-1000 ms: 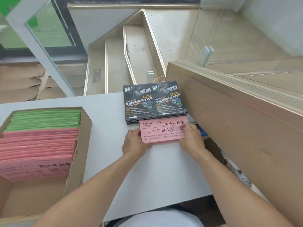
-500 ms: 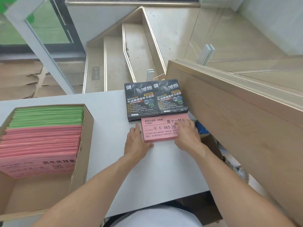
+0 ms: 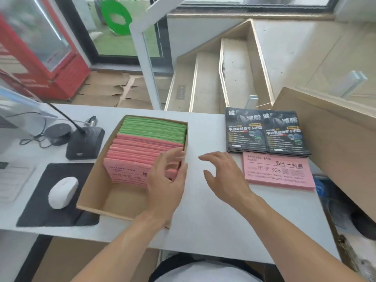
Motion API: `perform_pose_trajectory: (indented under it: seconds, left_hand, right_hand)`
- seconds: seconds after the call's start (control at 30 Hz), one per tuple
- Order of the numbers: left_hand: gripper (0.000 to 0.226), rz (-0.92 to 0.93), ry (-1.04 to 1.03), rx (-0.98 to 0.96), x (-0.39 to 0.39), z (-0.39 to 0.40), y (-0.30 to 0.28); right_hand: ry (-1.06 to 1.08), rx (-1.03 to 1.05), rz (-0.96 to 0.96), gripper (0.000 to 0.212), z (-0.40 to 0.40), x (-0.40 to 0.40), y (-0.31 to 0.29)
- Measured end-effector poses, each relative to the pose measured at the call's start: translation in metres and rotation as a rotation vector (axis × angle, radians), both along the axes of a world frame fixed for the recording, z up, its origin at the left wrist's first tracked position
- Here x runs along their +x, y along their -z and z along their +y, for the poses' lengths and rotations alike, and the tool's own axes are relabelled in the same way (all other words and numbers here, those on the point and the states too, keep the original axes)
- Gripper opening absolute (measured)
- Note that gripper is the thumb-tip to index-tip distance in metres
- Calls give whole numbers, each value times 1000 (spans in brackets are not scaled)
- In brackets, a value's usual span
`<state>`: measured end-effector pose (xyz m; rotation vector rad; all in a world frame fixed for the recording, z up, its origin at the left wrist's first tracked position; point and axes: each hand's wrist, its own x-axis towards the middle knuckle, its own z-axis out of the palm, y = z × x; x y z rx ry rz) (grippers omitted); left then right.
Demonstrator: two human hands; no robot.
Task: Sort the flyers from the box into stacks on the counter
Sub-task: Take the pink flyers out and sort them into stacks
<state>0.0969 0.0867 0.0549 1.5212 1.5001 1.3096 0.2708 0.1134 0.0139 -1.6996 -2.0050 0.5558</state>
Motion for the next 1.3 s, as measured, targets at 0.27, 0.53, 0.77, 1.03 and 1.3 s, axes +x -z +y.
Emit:
perform_pose_trajectory:
  seconds: [0.27,0.53,0.77,1.03,1.3]
  left_hand:
    - [54,631,0,-92,-134,10,33]
    - [71,840,160,-109,-160,10,56]
    - [67,807,128,-136,-159,5,52]
    - [59,757,86,-138,-158,0,49]
    - [58,830,15,-104,-160,-2,48]
  right_hand:
    - [-221,122,-40,40,-9,-92,-10]
    - [-154,104,-371,45,-19,-125,-3]
    - [-96,157,-498,49,-23,-132,0]
    - [-45,175,-559,48,-36,-141,1]
    - [-29,159,-472,30,-34,-148,-1]
